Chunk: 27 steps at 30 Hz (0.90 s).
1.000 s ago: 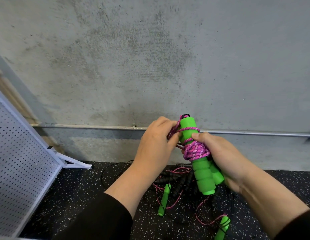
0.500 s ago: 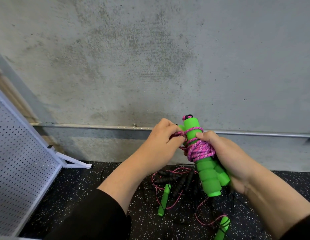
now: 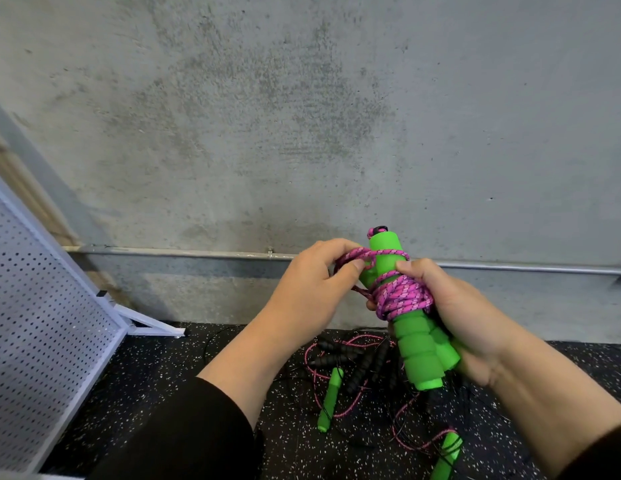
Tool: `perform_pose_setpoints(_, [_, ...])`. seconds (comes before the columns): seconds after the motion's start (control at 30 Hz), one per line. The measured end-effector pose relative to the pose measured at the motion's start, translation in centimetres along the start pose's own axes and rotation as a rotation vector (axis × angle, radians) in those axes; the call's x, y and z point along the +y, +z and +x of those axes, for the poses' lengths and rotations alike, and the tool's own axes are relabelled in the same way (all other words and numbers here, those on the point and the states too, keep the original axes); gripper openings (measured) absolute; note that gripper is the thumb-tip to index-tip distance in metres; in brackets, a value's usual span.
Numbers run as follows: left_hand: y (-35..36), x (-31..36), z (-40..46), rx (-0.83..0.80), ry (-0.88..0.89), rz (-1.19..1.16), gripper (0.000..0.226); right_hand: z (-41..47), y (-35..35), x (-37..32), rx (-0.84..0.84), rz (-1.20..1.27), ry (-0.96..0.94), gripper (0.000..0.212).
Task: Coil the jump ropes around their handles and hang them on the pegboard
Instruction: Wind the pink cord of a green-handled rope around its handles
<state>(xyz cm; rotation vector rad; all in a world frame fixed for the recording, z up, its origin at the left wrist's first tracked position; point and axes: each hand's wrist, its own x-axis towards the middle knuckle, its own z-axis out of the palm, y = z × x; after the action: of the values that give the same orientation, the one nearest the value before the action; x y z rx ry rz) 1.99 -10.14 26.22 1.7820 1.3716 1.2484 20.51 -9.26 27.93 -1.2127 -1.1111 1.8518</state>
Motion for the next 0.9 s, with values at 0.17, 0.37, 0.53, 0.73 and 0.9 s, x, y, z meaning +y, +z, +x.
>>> perform_pose_setpoints(0.17, [0.1, 0.2, 0.0, 0.029, -0.038, -0.209, 0.024, 0.1, -0.1, 0.1, 0.012, -0.006, 0.004, 0.066])
perform_pose_setpoints(0.37, [0.2, 0.5, -0.4, 0.053, 0.043, -0.071, 0.025, 0.0, -0.2, 0.1, -0.004, 0.009, 0.011, 0.068])
perform_pose_setpoints(0.53, [0.6, 0.5, -0.5, 0.206, 0.074, -0.003, 0.034, 0.2, -0.1, 0.2, -0.017, 0.029, 0.009, 0.069])
perform_pose_setpoints(0.73, [1.1, 0.0, -0.2, 0.329, 0.254, 0.237, 0.023, 0.3, 0.0, 0.3, -0.016, 0.054, 0.027, 0.063])
perform_pose_setpoints(0.9, [1.9, 0.0, -0.1, 0.398, 0.326, 0.379, 0.023, 0.0, 0.3, -0.1, 0.019, 0.035, -0.005, 0.03])
